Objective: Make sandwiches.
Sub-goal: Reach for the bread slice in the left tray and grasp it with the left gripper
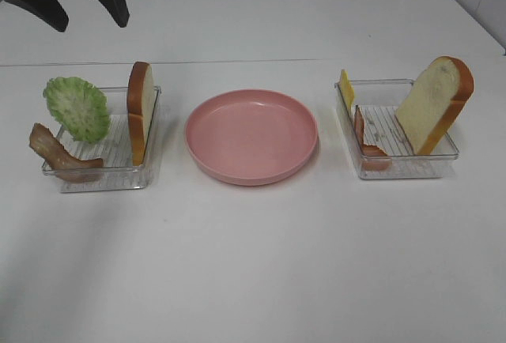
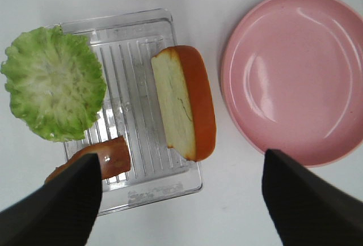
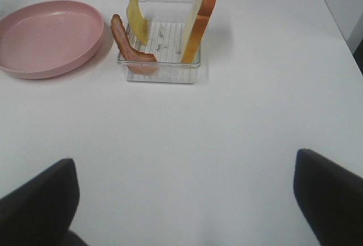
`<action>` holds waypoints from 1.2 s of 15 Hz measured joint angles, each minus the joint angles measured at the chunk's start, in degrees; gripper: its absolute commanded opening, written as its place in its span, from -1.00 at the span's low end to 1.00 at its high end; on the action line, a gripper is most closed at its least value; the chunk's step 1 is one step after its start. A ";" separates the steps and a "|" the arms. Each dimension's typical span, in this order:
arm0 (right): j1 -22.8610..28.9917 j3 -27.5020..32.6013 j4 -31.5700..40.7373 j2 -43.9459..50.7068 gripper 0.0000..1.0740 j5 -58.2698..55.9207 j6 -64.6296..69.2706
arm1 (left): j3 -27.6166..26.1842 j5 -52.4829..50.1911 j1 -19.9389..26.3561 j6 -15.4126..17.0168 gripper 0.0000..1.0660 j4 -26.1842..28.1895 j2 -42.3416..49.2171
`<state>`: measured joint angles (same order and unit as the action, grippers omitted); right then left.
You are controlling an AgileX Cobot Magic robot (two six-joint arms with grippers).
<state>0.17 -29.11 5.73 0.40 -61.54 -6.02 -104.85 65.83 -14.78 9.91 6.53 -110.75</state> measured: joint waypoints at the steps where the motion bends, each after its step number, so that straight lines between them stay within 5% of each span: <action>1: 0.00 0.00 0.00 0.00 0.80 0.00 0.00 | -2.06 1.26 -1.32 2.23 0.39 -1.83 -2.64; 5: 0.00 0.00 0.00 0.00 0.80 0.00 0.00 | -7.28 1.72 -4.64 5.73 0.38 -3.50 -11.46; 10: 0.00 0.00 0.00 0.00 0.80 0.00 0.00 | -7.68 0.97 -4.81 6.59 0.32 -6.25 -17.48; 14: 0.00 0.00 0.00 0.00 0.80 0.00 0.00 | -7.68 -2.18 -4.81 6.59 -0.08 -6.53 -18.05; 15: 0.00 0.00 0.00 0.00 0.80 0.00 0.00 | -7.68 -2.23 -4.81 6.59 -0.24 -6.53 -18.11; 16: 0.00 0.00 0.00 0.00 0.80 0.00 0.00 | -7.68 -2.46 -4.81 6.59 -0.63 -6.53 -18.11; 17: 0.00 0.00 0.00 0.00 0.80 0.00 0.00 | -7.68 -2.46 -4.81 6.59 -0.63 -6.53 -18.11; 18: 0.00 0.00 0.00 0.00 0.80 0.00 0.00 | -7.68 -2.46 -4.81 6.59 -0.92 -6.53 -18.11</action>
<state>0.17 -29.11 5.73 0.40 -61.54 -6.02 -112.53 63.37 -19.60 16.50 0.00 -128.86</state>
